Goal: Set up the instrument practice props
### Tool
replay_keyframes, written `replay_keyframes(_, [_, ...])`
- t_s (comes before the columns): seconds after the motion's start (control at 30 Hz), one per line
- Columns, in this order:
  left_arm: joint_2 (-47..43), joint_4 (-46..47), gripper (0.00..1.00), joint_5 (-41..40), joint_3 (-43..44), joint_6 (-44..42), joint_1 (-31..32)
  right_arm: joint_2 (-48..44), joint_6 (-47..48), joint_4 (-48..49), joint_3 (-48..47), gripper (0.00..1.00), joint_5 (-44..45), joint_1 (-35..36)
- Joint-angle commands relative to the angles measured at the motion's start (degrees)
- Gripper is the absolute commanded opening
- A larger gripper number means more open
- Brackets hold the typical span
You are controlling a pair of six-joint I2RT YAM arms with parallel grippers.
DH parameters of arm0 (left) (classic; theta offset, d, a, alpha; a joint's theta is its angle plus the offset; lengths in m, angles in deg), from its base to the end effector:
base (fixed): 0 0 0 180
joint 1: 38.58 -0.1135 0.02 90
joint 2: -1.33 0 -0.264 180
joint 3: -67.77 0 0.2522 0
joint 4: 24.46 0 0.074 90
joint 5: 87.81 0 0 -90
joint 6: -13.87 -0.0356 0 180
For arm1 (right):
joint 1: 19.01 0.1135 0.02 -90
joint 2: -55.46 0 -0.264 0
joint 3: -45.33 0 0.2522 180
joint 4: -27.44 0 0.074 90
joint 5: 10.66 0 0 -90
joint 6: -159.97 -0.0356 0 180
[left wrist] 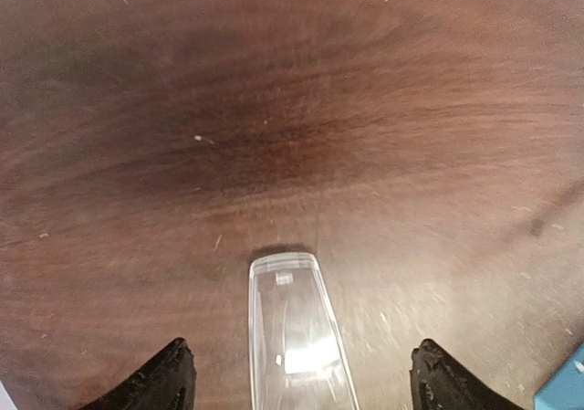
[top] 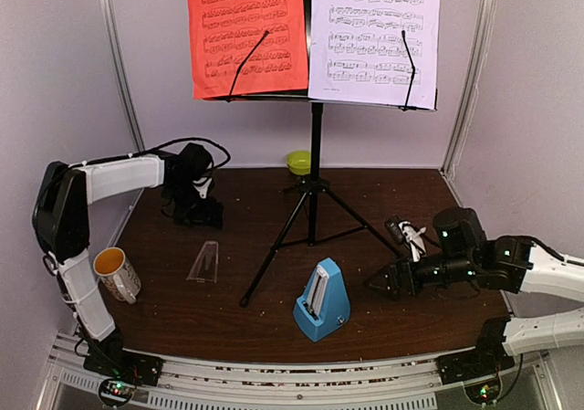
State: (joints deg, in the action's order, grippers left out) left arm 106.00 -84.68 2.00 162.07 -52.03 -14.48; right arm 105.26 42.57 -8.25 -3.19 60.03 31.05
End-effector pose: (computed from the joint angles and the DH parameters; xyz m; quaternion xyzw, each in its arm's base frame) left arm 0.3390 -0.1515 0.2201 -0.0003 0.9857 -0.0673 0.1545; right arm 0.1115 0.1515 0.2448 -0.2467 0.8502 0.3924 0.2494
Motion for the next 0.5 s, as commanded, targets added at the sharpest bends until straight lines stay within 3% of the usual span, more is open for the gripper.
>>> replay_keyframes(0.0, [-14.31,8.39,0.83,1.77,-7.07,-2.38,1.1,0.42,-2.59,3.53,5.61,0.8,-0.08,0.92])
replay_keyframes(0.2, [-27.64,14.86,0.81,2.52,-17.86,-4.19,7.09,5.92,-3.39,10.23,8.24,0.63,-0.26,2.95])
replay_keyframes(0.47, [-37.71,21.88,0.78,3.1,-28.47,0.32,10.48,15.26,-5.42,19.5,7.92,0.42,-0.35,4.21])
